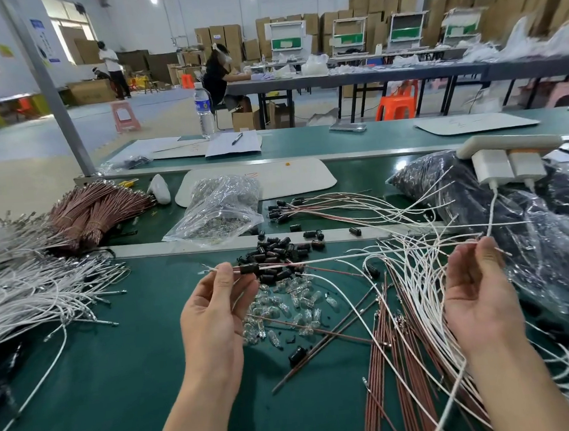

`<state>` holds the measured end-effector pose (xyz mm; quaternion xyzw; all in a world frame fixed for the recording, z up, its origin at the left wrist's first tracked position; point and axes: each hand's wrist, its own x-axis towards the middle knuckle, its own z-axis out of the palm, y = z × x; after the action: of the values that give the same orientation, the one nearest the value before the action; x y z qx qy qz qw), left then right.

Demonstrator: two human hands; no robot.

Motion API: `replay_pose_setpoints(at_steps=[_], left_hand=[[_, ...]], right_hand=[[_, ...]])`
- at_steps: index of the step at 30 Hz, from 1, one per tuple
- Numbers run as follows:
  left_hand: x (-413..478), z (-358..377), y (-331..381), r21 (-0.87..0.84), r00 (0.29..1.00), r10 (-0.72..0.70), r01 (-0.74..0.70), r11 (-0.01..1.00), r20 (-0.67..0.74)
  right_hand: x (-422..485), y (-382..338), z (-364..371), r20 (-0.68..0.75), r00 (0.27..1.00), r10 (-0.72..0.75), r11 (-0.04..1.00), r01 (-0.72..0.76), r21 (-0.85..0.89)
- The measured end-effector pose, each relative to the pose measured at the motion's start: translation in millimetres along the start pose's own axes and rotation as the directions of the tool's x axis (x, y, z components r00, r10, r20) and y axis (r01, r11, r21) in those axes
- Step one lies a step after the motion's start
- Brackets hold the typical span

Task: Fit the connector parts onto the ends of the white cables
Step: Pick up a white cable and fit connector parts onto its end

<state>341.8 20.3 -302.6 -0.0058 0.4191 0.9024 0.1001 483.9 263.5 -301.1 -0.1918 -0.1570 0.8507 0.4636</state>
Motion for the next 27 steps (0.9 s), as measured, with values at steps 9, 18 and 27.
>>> replay_pose_setpoints(at_steps=[9, 18, 27], left_hand=[[0, 2, 2, -0.368, 0.979, -0.202, 0.179, 0.913, -0.025], [-19, 16, -34, 0.149, 0.954, -0.176, 0.142, 0.978, 0.244], [-24, 4, -42, 0.67, 0.902, 0.028, -0.341, 0.66, 0.431]], right_hand=[[-15, 27, 9, 0.264, 0.889, 0.375, 0.912, -0.303, -0.275], [-51, 75, 19, 0.499, 0.733, 0.462, 0.717, 0.023, -0.697], [-46, 73, 16, 0.451, 0.831, 0.327, 0.744, 0.068, -0.665]])
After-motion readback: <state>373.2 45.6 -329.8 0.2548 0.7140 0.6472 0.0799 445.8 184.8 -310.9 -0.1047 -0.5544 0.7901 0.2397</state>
